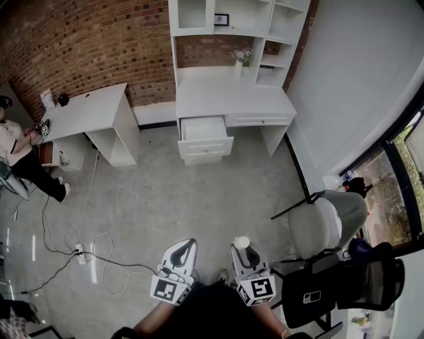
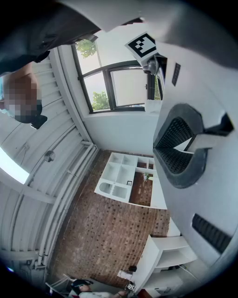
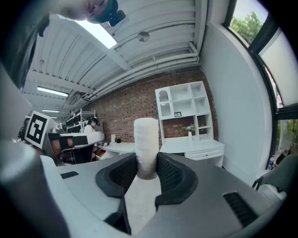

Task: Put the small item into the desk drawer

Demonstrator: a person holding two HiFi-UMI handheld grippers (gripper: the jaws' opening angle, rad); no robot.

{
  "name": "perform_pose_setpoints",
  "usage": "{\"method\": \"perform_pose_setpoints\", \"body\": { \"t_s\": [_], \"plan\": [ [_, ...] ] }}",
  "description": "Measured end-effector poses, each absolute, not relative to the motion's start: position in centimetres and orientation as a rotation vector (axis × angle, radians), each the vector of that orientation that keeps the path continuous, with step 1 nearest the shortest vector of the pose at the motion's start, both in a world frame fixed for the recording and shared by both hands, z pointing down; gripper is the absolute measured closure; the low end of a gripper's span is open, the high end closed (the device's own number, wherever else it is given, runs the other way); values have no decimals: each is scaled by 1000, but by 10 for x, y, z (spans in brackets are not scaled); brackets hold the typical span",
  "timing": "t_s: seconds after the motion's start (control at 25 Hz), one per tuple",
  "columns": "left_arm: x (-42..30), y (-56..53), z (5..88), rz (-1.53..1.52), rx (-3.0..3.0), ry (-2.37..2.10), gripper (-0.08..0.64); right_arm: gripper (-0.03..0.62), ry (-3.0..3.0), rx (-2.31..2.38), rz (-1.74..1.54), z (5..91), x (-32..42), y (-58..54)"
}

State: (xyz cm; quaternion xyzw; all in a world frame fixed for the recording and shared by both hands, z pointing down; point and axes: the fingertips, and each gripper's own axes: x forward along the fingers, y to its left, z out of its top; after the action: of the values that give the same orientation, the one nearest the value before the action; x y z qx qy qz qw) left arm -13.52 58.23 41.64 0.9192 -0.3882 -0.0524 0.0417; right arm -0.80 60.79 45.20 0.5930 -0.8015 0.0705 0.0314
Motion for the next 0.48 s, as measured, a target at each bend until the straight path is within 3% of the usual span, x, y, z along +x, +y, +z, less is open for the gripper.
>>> {"method": "perform_pose_setpoints", "body": {
  "t_s": [0.48],
  "plan": [
    [-127,581,418,-143,2806,-1170,540,451,-2485,1829,241,451,-4,609]
  ]
}}
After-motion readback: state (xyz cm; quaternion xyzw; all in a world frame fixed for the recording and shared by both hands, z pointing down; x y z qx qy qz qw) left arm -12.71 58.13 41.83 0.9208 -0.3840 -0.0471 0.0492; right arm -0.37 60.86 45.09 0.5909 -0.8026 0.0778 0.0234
